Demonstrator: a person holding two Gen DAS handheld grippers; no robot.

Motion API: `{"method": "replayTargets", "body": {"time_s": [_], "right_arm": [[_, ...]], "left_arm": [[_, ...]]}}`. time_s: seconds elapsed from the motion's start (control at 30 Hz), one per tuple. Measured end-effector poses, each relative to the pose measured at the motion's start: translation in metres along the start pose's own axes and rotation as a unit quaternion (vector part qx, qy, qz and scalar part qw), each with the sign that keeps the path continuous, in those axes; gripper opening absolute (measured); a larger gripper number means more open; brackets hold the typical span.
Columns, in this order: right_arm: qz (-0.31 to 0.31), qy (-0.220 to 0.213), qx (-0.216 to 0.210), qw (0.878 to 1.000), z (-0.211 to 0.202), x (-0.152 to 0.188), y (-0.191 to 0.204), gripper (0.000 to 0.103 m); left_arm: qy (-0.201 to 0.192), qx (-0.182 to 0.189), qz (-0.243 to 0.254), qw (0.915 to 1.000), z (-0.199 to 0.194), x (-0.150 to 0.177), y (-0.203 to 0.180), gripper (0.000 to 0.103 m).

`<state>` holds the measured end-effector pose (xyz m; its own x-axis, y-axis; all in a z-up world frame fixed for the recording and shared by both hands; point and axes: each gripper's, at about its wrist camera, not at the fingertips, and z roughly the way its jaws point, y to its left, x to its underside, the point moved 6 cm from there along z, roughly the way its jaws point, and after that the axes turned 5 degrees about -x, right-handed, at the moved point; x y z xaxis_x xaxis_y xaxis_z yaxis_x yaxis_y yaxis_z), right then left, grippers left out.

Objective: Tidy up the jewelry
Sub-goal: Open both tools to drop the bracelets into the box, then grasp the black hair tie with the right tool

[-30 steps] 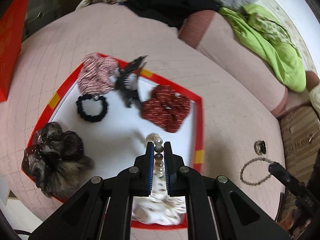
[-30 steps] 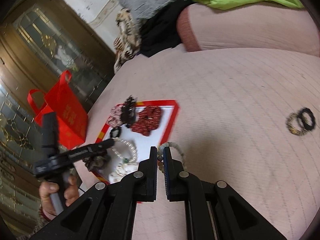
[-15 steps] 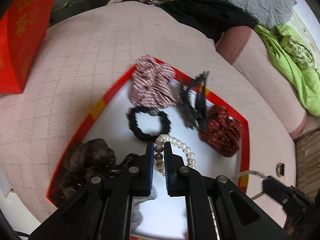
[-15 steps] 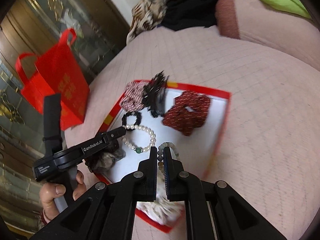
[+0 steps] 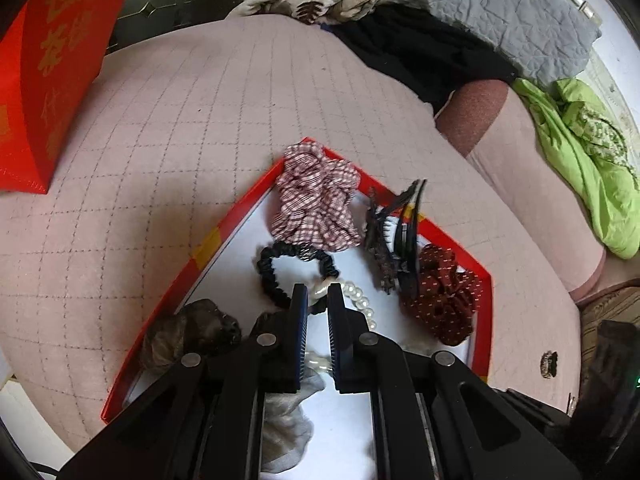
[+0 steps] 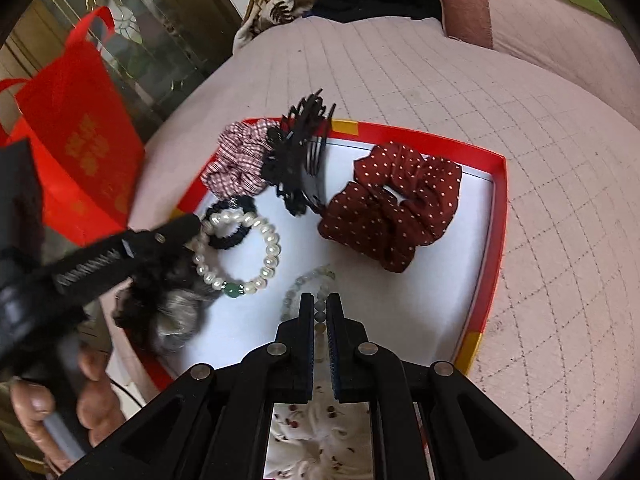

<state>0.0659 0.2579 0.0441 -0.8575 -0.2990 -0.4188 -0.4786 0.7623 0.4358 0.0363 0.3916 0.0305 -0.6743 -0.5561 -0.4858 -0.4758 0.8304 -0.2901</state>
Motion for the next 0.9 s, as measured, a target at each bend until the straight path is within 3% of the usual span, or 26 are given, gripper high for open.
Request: {"method": "replayTargets", "body": {"time_s": [0.07, 0.17, 0.27, 0.3, 0.4, 0.57, 0.63, 0.77, 0.9], "right_arm": [[-0.005, 0.002, 0.005, 1.0, 0.002, 0.0, 0.001, 0.007], [-0.01, 0.005, 0.012, 1.0, 0.008, -0.001, 0.005, 0.007], [-0.008, 0.007, 0.016, 1.0, 0.013, -0.001, 0.008, 0.008], [-0.007, 0.007, 0.017, 1.0, 0.014, -0.002, 0.009, 0.011], [-0.017, -0.009, 0.023, 1.0, 0.001, -0.003, 0.009, 0.037], [-0.042, -0.041, 0.051, 0.997, -0.048, 0.003, -0.008, 0.04], [-0.04, -0.058, 0.071, 0.995, -0.076, 0.011, -0.029, 0.046], [-0.003, -0.076, 0.121, 0.99, -0.123, 0.032, -0.089, 0.047], [0.092, -0.092, 0.161, 0.978, -0.172, 0.062, -0.173, 0.047]], "left_arm": [[-0.002, 0.013, 0.0, 0.9999, -0.002, 0.0, -0.003, 0.014], [-0.012, 0.039, -0.003, 0.9992, -0.007, -0.002, -0.006, 0.03], [-0.028, 0.063, -0.011, 0.9976, -0.015, -0.005, -0.007, 0.037], [-0.031, 0.067, -0.013, 0.9972, -0.017, -0.006, -0.008, 0.043], [-0.042, 0.081, -0.015, 0.9957, -0.022, -0.007, -0.012, 0.045], [-0.042, 0.095, -0.005, 0.9945, -0.025, -0.005, -0.026, 0.045], [-0.043, 0.099, 0.007, 0.9941, -0.028, -0.001, -0.034, 0.046], [-0.041, 0.107, 0.03, 0.993, -0.034, 0.011, -0.052, 0.046], [-0.018, 0.122, 0.058, 0.9907, -0.036, 0.03, -0.074, 0.046]]}}
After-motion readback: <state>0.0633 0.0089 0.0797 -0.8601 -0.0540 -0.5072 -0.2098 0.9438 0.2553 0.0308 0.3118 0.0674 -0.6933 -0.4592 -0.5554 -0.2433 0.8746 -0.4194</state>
